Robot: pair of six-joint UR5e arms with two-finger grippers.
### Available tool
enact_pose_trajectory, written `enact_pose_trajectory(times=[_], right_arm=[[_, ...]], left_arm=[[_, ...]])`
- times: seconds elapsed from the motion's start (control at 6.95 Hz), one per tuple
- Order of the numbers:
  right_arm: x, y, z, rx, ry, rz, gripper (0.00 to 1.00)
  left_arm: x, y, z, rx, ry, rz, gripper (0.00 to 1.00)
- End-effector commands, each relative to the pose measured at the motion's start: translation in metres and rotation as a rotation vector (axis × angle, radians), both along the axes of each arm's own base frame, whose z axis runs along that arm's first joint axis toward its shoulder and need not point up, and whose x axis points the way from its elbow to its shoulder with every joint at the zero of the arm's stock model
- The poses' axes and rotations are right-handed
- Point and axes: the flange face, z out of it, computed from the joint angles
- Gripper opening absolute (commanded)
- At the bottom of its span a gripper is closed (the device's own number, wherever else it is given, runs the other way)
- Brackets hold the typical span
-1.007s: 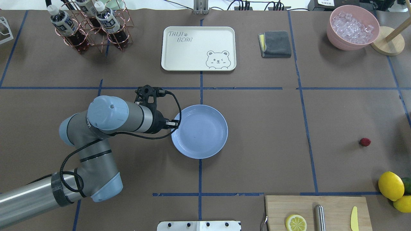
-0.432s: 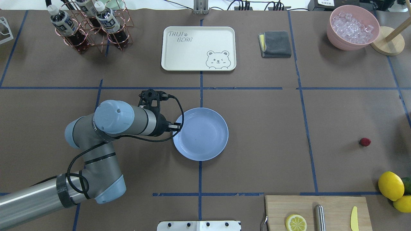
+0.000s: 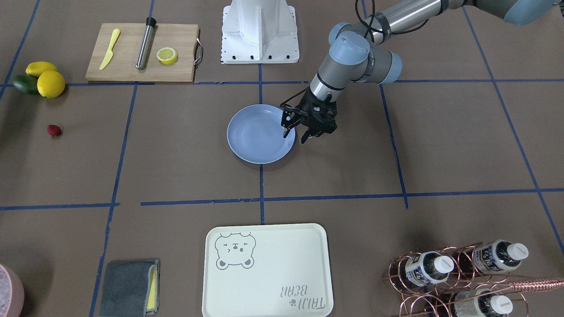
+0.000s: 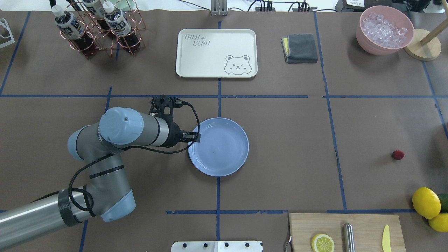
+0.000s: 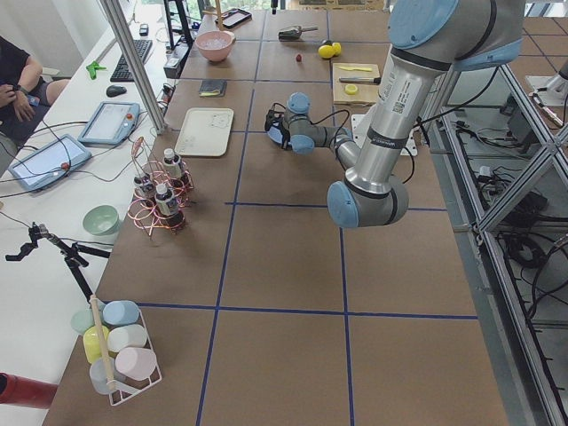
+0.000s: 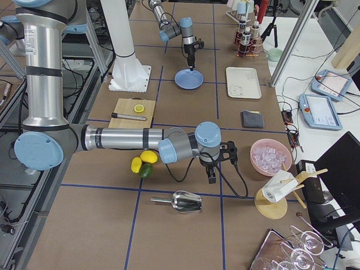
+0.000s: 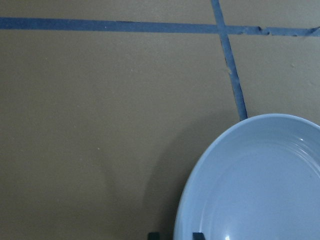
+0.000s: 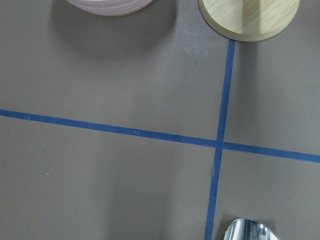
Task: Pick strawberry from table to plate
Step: 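Release the plate and withdraw the left arm away from it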
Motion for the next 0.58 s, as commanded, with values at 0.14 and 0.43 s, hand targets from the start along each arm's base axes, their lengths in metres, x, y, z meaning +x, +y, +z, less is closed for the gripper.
enact_pose_trajectory(times=[0.14,0.43], right_arm=[[-0.003,-0.003,-0.029,0.076,-0.003,-0.019,1.0],[-0.024,-0.007,-0.061,0.135,-0.012,-0.059,1.0]], left_arm=[[-0.176,-0.096,0.012,0.196,-0.306,0.04,1.0],[-0.329,-0.145,0.088,0.28,-0.437,0.132,1.0]])
